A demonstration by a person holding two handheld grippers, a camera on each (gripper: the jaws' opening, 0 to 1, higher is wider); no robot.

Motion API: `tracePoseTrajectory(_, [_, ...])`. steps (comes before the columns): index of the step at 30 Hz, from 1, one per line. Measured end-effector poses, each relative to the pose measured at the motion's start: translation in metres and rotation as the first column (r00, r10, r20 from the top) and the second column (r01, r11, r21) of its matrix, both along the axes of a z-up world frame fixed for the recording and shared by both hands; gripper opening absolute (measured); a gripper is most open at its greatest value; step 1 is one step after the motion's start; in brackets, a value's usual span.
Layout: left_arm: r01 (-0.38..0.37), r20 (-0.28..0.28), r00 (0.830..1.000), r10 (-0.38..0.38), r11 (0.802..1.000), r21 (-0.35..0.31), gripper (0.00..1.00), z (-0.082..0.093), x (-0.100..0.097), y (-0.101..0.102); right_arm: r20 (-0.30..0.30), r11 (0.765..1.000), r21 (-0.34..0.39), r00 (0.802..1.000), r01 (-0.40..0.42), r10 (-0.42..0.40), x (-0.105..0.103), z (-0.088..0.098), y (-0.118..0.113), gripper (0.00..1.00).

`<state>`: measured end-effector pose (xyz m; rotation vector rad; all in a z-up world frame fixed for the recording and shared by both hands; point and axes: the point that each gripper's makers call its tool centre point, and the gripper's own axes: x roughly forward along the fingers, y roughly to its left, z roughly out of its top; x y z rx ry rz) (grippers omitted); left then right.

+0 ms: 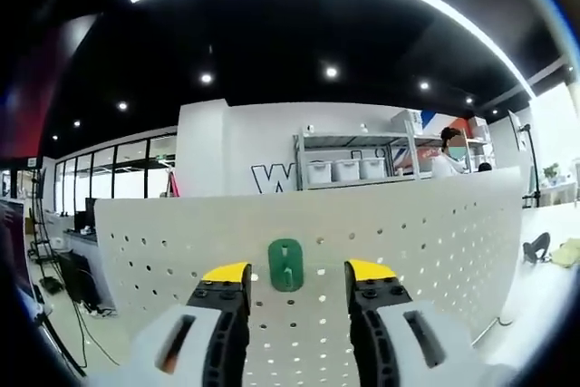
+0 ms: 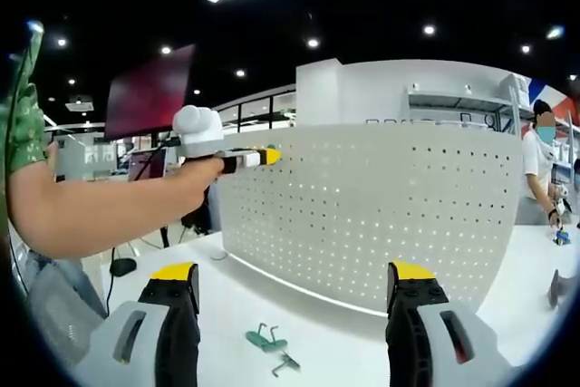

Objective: Insert the hook assembly into the mounting plate slot until the hook locks in place.

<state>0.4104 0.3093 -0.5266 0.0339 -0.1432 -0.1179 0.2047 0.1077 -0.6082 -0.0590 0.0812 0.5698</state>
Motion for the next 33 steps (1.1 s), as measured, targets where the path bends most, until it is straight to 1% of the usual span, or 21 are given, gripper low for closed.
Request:
tracePoseTrajectory(2, [-0.004,0.005,1.0,0.004,1.0,-0.005,0.55,0.001,0.0,0.0,0.001,1.0,0.0,1.0,-0.001,0.001,0.0,0.0,0.0,0.86])
tracePoseTrajectory(5, [0.0,0.0,1.0,0.0,1.0,-0.014,0.59,0.0,0.0,0.0,0.002,1.0,0.001,1.0,-0.002,0.002,-0.001,0.001,0.001,0.86])
tracePoseTrajectory(6, [0.002,-0.003,1.0,-0.002,1.0,-0.017,0.62,0.0,0.0,0.0,0.002,1.0,0.0,1.0,-0.001,0.001,-0.001,0.001,0.001,0.86])
tracePoseTrajectory(7, [0.007,-0.003,1.0,-0.007,0.999,-0.04,0.66,0.0,0.0,-0.001,0.002,1.0,0.001,1.0,-0.002,0.002,-0.001,0.001,0.001,0.86])
tracePoseTrajectory(8, [0.004,-0.005,1.0,-0.004,0.999,-0.046,0.7,0.0,0.0,0.0,0.002,1.0,0.002,1.0,-0.002,0.002,-0.001,0.001,0.001,0.86])
tracePoseTrajectory(11, [0.003,-0.015,1.0,-0.003,0.999,-0.044,0.73,-0.002,-0.001,0.0,0.002,1.0,0.001,1.0,-0.002,0.002,-0.001,0.001,0.001,0.86])
tracePoseTrajectory(13, [0.002,-0.021,1.0,-0.003,0.999,-0.049,0.79,-0.004,-0.001,0.0,0.004,1.0,0.001,1.0,-0.003,0.003,-0.002,0.002,0.001,0.86])
tracePoseTrajectory(15, [0.006,-0.026,1.0,-0.008,0.998,-0.055,0.82,-0.005,-0.002,0.0,0.006,1.0,0.003,1.0,-0.004,0.004,-0.002,0.003,0.002,0.86])
tracePoseTrajectory(19, [0.012,-0.028,1.0,-0.013,0.998,-0.064,0.93,-0.004,-0.005,-0.001,0.008,1.0,0.004,1.0,-0.007,0.007,-0.003,0.004,0.003,0.86])
tracePoseTrajectory(22, [0.015,-0.035,0.999,-0.017,0.998,-0.062,0.95,-0.005,-0.006,-0.001,0.01,1.0,0.005,1.0,-0.008,0.008,-0.004,0.005,0.004,0.86])
tracePoseTrajectory(25, [0.026,-0.042,0.999,-0.029,0.997,-0.069,1.0,-0.007,-0.007,-0.004,0.013,1.0,0.007,1.0,-0.007,0.007,-0.005,0.006,0.003,0.86])
tracePoseTrajectory(33, [0.038,-0.065,0.997,-0.041,0.998,-0.046,1.0,-0.016,-0.014,-0.009,0.022,1.0,0.012,1.0,-0.002,0.001,-0.008,0.01,0.001,0.87])
